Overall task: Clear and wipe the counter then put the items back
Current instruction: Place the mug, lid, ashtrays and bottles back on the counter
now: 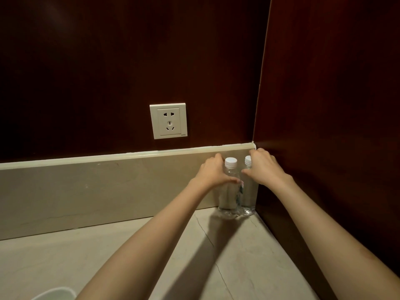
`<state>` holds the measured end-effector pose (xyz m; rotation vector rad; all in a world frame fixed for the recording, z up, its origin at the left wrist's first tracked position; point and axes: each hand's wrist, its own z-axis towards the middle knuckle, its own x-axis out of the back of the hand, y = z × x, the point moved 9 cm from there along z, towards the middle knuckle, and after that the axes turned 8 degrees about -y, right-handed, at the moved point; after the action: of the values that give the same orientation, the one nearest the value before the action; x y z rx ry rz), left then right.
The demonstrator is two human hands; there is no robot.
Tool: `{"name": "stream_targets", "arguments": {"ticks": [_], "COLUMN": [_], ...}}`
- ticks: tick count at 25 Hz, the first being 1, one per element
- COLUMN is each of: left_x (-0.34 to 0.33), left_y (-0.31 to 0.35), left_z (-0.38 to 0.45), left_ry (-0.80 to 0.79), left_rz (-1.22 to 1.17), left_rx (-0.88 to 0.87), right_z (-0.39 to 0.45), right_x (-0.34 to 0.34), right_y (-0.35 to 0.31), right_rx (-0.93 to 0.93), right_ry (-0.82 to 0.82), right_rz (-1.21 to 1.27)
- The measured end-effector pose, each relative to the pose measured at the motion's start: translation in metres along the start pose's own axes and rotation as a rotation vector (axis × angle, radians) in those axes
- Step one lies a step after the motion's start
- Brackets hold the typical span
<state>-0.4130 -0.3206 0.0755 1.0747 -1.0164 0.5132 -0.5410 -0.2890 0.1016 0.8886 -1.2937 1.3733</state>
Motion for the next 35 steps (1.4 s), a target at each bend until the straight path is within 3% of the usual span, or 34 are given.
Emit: {"name": "stream_targets", "arguments": {"ticks": [5,9,11,14,23,31,35], "left_x": [0.034,0.023,0.021,0.021,0.019,0.022,0.021], "left_y": [0.012,0.025,0.028,0.032,0.04,0.036,0.03], "left_z": [0.006,0.015,0.018,0.022,0.02,0.026,0.029], "left_ry": [0.05,-0.033,0.001,0.044,-0.059,0.048,0.01], "left_rz": [-0.069,0.092,0.176,0.208,0.231,0.284,0.201], "left_rx": [-0.098,-0.153,-0.15,-0.145,-0.255,-0.102,-0.078], "right_z": [0.004,0.008,0.009,0.014,0.027,0.02,0.016], "right_x": [0.02,0.029,0.029,0.024,0.018,0.018,0.021], "right_y": [-0.007,-0.012,-0.013,-0.013,-0.011,-0.009,-0.014], "right_rx": [-0.013,0.003,0.005,0.012,0.098,0.045,0.032], "right_ry": [0.027,0.015,0.01,-0.005,-0.061,-0.059,-0.125], "right_rz": [-0.027,-0.112,-0.143,-0.116,-0.141,-0.124,-0.178]}}
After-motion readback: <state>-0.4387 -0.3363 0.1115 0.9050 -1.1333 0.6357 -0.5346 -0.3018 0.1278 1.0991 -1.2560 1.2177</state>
